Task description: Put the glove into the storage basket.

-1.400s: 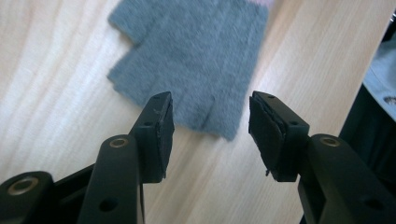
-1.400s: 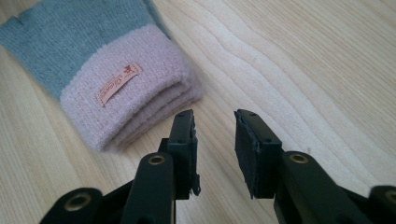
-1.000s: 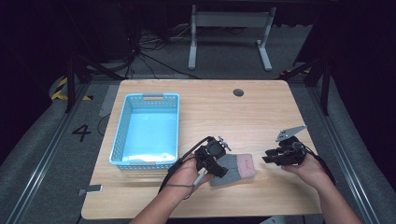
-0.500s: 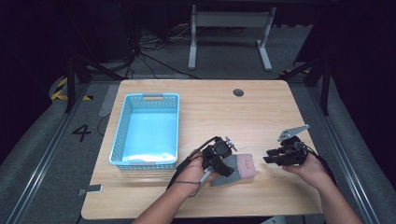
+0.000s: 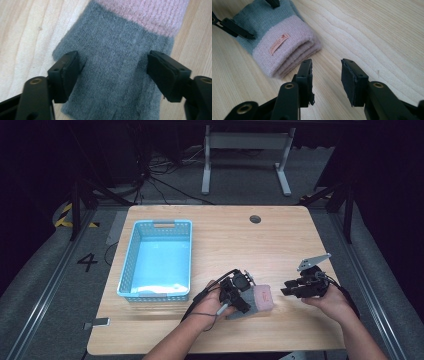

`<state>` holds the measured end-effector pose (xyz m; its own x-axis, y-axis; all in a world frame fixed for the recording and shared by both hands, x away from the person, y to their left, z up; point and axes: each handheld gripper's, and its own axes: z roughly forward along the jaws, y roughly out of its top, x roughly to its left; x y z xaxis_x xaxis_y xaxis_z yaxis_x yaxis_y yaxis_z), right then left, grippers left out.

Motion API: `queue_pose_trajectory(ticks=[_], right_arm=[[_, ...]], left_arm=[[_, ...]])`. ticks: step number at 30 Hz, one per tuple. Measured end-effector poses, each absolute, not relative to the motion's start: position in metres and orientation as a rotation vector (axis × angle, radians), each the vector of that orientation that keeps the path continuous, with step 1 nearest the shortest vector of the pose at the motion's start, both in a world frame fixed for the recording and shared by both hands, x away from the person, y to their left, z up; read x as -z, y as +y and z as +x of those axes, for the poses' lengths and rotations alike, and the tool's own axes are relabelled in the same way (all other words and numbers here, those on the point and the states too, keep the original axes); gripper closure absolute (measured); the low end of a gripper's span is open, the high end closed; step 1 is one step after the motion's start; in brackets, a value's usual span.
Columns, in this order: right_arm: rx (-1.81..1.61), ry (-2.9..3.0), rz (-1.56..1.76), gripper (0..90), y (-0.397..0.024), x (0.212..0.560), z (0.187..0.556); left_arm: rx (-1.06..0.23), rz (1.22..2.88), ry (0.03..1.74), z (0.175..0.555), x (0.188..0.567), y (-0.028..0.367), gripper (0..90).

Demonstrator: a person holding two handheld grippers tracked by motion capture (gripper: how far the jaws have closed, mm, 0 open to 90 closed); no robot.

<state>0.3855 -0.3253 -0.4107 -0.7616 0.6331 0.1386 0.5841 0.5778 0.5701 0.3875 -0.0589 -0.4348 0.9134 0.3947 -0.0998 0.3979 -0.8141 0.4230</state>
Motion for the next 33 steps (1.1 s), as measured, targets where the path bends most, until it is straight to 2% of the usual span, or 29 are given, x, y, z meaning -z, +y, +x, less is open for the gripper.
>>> queue_pose_trajectory(ticks=[8,18,21,24,28,33], right_arm=[[-0.939,2.723,1.061,60.2,-0.325,0.412,0.386],[-1.013,2.718,1.069,59.5,-0.326,0.410,0.386],[-1.016,2.709,1.071,59.4,-0.328,0.410,0.387],[-1.014,2.709,1.072,59.3,-0.328,0.410,0.387],[-1.015,2.711,1.066,59.1,-0.328,0.410,0.386],[-1.017,2.711,1.069,58.9,-0.329,0.410,0.387]], left_arm=[[0.018,2.650,0.564,0.387,0.437,-0.062,21.4],[0.010,2.671,0.601,0.387,0.436,-0.066,27.5],[0.023,2.687,0.611,0.385,0.433,-0.068,33.9],[0.045,2.697,0.588,0.383,0.431,-0.071,46.8],[0.071,2.702,0.581,0.381,0.429,-0.072,59.6],[0.071,2.707,0.584,0.380,0.427,-0.073,65.7]])
